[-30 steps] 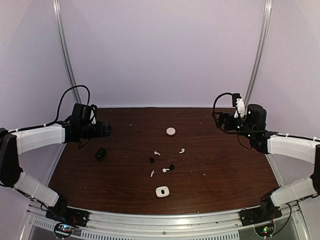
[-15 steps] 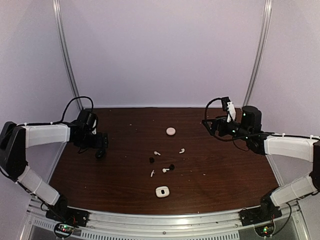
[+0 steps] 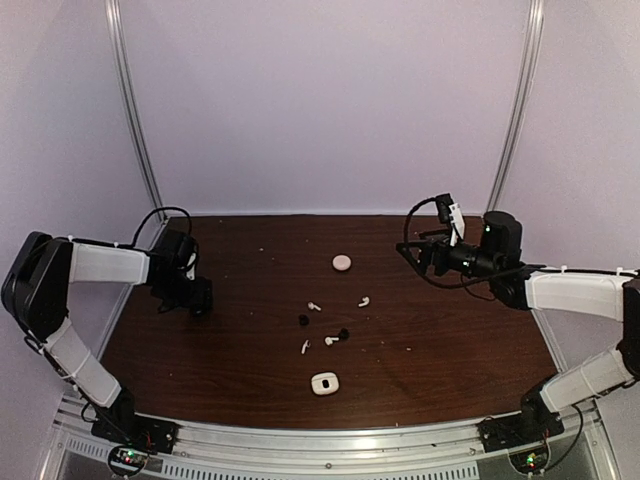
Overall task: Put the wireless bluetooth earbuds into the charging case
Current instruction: Pick up the charging case from the corner of the board.
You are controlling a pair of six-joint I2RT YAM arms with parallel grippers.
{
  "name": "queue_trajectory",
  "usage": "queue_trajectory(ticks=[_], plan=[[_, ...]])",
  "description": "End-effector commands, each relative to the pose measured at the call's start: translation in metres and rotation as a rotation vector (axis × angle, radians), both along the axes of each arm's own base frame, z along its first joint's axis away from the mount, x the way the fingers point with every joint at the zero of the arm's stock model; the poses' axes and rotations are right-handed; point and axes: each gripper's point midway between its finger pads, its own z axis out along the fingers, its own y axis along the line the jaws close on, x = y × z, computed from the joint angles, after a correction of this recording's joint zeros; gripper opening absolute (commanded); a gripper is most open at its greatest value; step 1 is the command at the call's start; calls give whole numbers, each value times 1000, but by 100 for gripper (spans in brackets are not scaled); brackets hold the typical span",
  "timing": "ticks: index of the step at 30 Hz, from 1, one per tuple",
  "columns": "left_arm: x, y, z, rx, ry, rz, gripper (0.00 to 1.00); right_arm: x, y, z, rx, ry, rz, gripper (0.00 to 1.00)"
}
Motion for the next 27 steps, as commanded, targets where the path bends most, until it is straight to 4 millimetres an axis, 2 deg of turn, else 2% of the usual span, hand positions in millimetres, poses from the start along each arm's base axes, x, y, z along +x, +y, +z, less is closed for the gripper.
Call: queue_trajectory(ticks=[1,7,19,23,27], plan=[[2,-3,-17,-6,29,-24,72,-3,10,17,33,-54,52,100],[2,-4,-20,-4,34,-38,63,-3,13,18,40,-58,68,100],[-5,-34,-25,66,47,-160,34,1,13,9,44,-4,57,100],[-4,-58,-14,64,6,-242,29,-3,14,6,52,17,68,100],[-5,-100,8,79,-81,-388,26,-9,15,0,48,49,79,100]])
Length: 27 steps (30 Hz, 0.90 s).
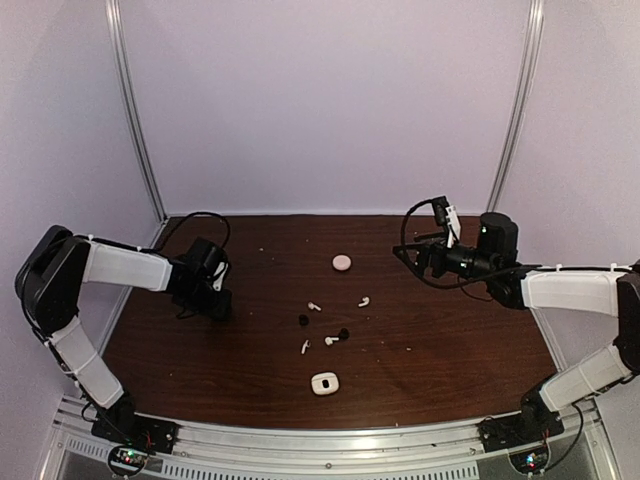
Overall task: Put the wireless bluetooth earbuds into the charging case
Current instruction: Pick up the charging case from the corner of the board, then pass from the left arm to the right
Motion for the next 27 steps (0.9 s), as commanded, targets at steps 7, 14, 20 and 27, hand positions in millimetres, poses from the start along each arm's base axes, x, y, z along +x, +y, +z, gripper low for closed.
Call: queue_trajectory(ticks=[7,14,20,27], plan=[[-9,-129,112,-54,-409,-458,21,-24,16,-1,53,100,72,100],[-51,-200,181,-63,-713,-732,20,-58,50,0,83,174,197,96],[-85,-241,205,15,-856,-883,20,-89,79,6,105,192,336,85],[-108,-270,193,158,-899,-973,18,-107,94,1,119,233,402,74]])
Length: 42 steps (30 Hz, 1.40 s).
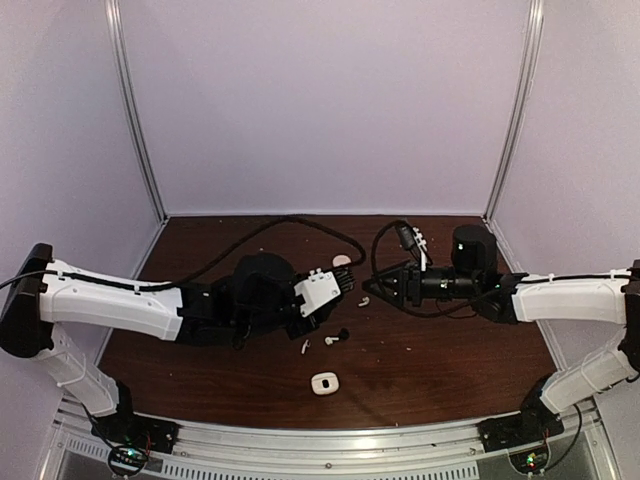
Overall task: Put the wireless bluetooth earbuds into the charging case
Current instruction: Pass from the left arm to the right
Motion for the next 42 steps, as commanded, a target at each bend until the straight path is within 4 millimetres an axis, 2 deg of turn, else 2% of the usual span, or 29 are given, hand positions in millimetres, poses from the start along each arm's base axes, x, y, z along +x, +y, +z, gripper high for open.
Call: queue_trajectory(ticks=[1,14,20,34,39,42], plan=[[0,-17,13,34,-132,6,17,-13,11,4,37,21,54,73],[-7,-39,16,47,-173,0,16,-28,23,-5,63,73,106,54],[-11,-40,17,51,-187,-3,16,-34,29,-12,66,86,123,50],[-13,-42,23,41,-193,3,16,-35,39,-20,49,88,137,31],[-12,-41,24,38,-191,11,17,-34,39,-21,37,78,139,19],[-12,-39,27,27,-186,18,22,-35,39,-17,38,62,146,13]])
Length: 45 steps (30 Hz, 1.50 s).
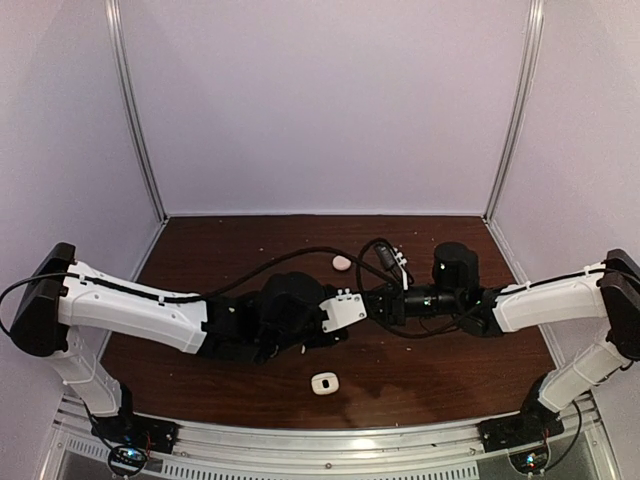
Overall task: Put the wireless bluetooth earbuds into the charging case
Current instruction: Pass from the left arm to the right, then open the charging case.
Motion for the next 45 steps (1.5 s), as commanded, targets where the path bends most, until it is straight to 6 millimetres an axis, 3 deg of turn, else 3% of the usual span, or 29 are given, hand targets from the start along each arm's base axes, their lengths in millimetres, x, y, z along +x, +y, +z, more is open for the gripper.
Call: queue_trajectory(ticks=[1,9,12,16,20,28,36,45], plan=[[2,-9,34,-115,-26,16,25,-2,4,9,7,-40,21,11],[-9,12,47,-198,18,6,67,-10,0,26,41,-100,52,3],[-16,24,48,-231,54,-9,75,-12,-3,35,58,-129,59,2],[-24,36,47,-278,126,-30,76,-13,-10,49,86,-172,60,1],[-30,45,59,-380,236,-99,74,-17,-15,61,111,-214,74,0],[-33,51,96,-621,508,-272,67,-23,-21,66,78,-303,94,0],[-34,26,105,-633,613,-333,64,-23,-19,68,66,-311,96,0],[-25,4,89,-613,664,-336,55,-29,-15,73,71,-330,120,0]])
